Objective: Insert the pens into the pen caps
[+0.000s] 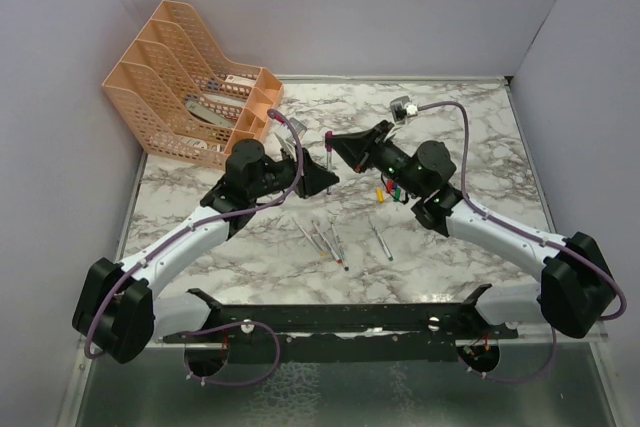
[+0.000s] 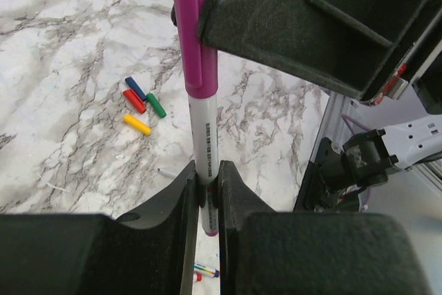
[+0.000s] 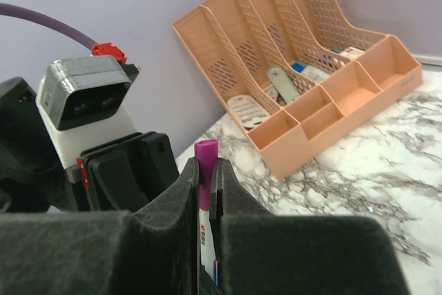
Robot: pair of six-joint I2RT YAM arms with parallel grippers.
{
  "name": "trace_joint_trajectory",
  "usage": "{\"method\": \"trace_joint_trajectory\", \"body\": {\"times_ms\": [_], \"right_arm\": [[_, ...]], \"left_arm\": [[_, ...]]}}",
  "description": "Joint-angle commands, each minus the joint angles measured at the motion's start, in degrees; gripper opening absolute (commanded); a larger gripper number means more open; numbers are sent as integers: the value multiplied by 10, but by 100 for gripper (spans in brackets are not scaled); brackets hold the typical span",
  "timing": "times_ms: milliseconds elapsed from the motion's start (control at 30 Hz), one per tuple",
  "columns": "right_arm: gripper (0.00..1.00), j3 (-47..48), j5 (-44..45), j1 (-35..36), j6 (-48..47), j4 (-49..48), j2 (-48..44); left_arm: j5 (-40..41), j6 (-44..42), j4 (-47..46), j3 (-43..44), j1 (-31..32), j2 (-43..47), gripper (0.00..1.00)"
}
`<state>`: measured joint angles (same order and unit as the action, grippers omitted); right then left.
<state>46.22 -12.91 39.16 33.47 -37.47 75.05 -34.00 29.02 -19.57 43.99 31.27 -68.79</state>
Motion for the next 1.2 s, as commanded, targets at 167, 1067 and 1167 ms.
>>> {"method": "trace_joint_trajectory", "body": {"times_ms": [167,1067,1167], "right_arm": [[1,-26,30,69,-77,184,2],[25,92,174,96,-158,224,-25],[25,94,217,96,-165,239,-43]], "left_arm": [[146,-42,-74,35,-6,52,0],[282,-89,184,48,-9,-38,0],[285,-88,225,81,-16,-87,0]]}}
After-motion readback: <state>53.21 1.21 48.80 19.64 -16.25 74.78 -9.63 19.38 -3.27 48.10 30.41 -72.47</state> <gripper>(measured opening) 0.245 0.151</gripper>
